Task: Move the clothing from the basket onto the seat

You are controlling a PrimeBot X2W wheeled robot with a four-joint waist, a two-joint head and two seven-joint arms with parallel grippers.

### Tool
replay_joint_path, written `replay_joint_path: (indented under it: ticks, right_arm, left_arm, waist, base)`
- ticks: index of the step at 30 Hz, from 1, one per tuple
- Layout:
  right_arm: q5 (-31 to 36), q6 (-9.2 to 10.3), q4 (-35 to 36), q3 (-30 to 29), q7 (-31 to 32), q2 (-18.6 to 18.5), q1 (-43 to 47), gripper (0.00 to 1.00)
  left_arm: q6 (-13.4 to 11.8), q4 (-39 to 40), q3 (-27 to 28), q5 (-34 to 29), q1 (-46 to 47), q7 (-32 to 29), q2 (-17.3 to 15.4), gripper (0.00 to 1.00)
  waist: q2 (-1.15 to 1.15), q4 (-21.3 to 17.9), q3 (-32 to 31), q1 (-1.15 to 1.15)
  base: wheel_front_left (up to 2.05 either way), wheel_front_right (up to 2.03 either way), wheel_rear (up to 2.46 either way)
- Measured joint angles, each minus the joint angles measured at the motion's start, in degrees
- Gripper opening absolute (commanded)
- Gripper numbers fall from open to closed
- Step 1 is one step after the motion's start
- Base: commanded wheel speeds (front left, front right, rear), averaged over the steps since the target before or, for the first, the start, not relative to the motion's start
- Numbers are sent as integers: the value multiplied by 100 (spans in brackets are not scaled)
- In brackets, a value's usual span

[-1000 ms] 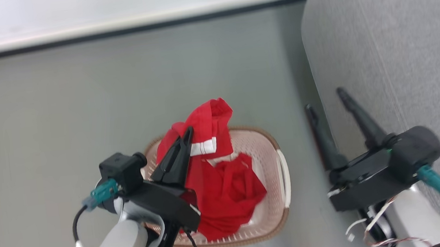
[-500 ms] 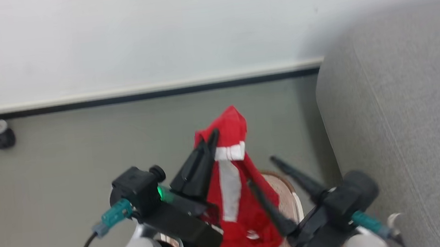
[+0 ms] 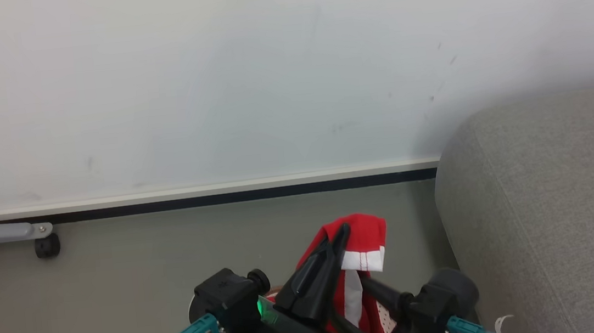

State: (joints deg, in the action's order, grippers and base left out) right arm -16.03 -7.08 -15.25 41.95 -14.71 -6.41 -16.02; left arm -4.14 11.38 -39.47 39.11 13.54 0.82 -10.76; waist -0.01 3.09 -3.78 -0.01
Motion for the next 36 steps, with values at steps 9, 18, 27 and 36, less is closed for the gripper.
replay_joint_path:
  ticks: [9, 18, 27, 36]
  right_arm:
    - [-369, 0, 204, 90, 1, -146, 154, 0]
    - [-573, 4, 686, -464, 1, -617, 305, 0]
    - [-833, 383, 1579, -1346, 1, -1333, 860, 0]
    - [-1057, 720, 2297, -2159, 1, -1834, 1107, 0]
  left_arm:
    - [-194, 447, 153, -33, -288, -222, -151, 54]
    - [-249, 505, 323, -85, -732, -309, -254, 100]
    - [-250, 202, -40, -356, -816, -326, -148, 100]
    - [-93, -108, -509, -614, -633, -274, 104, 100]
  waist:
    - [0, -60, -68, 1]
    - [1, -467, 19, 2]
    - [1, -1120, 194, 2]
    - [1, -1827, 490, 2]
  base:
    - [0, 0, 0]
    - [0, 0, 0]
    - [0, 0, 0]
    - [0, 0, 0]
